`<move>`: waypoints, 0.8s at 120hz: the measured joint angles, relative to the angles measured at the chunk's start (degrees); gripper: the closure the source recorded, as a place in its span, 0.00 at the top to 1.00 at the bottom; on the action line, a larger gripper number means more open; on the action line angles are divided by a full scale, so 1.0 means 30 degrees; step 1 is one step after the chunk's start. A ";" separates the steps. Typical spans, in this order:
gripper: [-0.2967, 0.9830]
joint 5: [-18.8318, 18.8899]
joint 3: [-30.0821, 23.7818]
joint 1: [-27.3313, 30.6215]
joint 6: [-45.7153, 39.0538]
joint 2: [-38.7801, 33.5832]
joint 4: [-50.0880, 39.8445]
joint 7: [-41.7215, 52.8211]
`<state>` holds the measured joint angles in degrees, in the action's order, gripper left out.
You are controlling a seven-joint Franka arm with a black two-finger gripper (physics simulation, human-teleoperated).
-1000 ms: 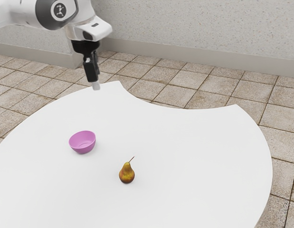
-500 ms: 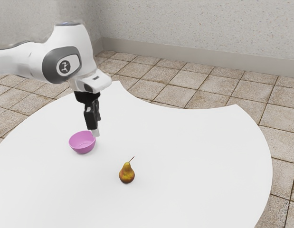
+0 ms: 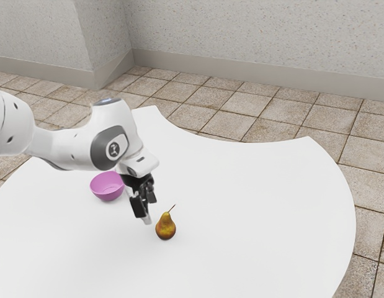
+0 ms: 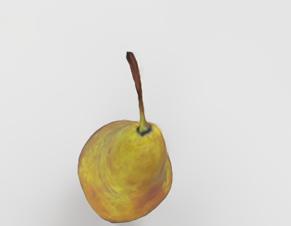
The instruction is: Place the pear in the bowl.
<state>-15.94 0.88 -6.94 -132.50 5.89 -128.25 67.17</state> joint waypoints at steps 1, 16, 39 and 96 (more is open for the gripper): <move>0.77 -0.0045 -0.0004 -0.0040 -0.0022 0.0039 -0.0021 0.0089; 0.77 -0.1028 -0.0029 -0.0436 -0.0183 0.0548 -0.0305 0.1313; 0.77 -0.4902 -0.0002 -0.0377 -0.1284 0.1577 -0.0181 0.3698; 0.71 -0.6890 0.0057 -0.0350 -0.3009 0.3609 0.0441 0.7874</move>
<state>-36.61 1.05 -7.99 -141.53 16.71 -126.92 90.79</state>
